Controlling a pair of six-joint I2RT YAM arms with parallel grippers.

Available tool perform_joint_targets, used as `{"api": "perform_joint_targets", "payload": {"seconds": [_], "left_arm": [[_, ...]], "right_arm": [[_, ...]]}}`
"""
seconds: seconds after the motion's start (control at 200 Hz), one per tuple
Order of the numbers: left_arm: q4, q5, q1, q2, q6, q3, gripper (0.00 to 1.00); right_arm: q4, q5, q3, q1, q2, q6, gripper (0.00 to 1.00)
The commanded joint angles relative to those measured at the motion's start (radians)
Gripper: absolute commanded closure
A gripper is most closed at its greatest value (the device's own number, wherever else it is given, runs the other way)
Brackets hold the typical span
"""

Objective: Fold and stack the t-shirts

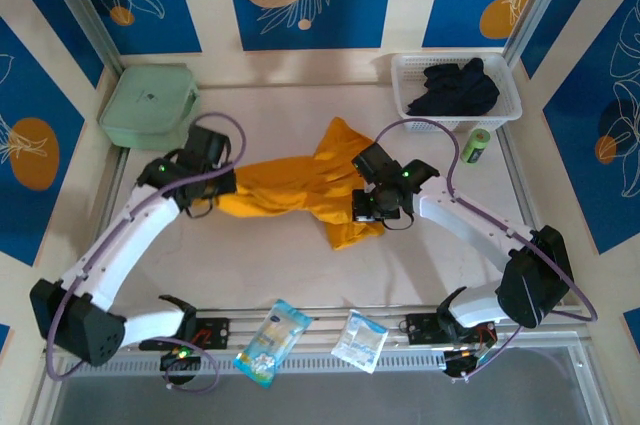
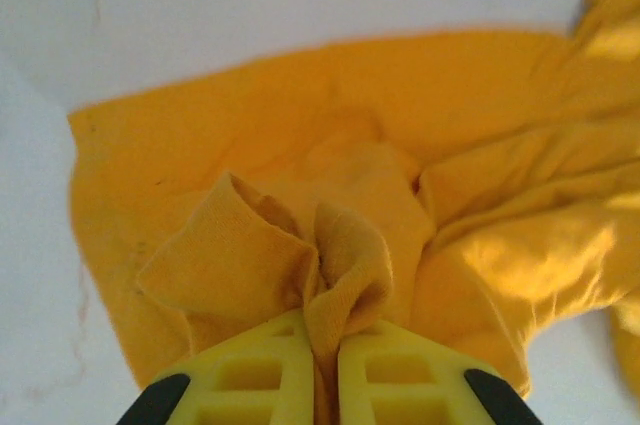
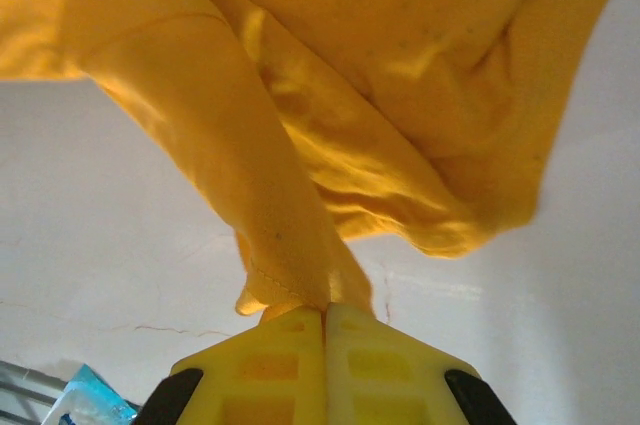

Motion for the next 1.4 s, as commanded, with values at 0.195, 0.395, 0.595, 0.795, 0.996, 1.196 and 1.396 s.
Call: {"api": "perform_joint_targets", "payload": {"seconds": [0.195,0.395,0.595,0.795,0.996,1.196,1.396], "left_arm": [[0.002,0.006,-0.034,-0.096,-0.234,-0.360,0.23],[0.041,-0.013,-0.032,0.011,-0.199,-0.284,0.07],[0.099,-0.067,0.027,0.214,-0.127,-0.129,0.08],[0.151,-0.058,0.113,0.433,-0.068,0.006,0.16],[0.210,-0.031,0.151,0.625,-0.058,0.041,0.30],[0.245,-0.049,0.163,0.705,-0.051,0.065,0.32],[0.239,-0.051,0.170,0.783,-0.012,0.151,0.34]], "right_arm": [[0.011,-0.069,0.004,0.024,0.043,-0.036,1.00],[-0.033,-0.090,0.026,0.029,0.108,-0.051,1.00],[-0.060,-0.064,0.030,0.011,0.139,-0.010,0.36],[-0.046,-0.027,-0.016,-0.111,0.078,0.072,0.41],[0.056,-0.040,-0.109,-0.226,0.114,0.117,0.50],[0.140,-0.035,-0.140,-0.218,0.241,0.159,0.44],[0.141,0.021,-0.123,-0.201,0.376,0.177,0.77]]}}
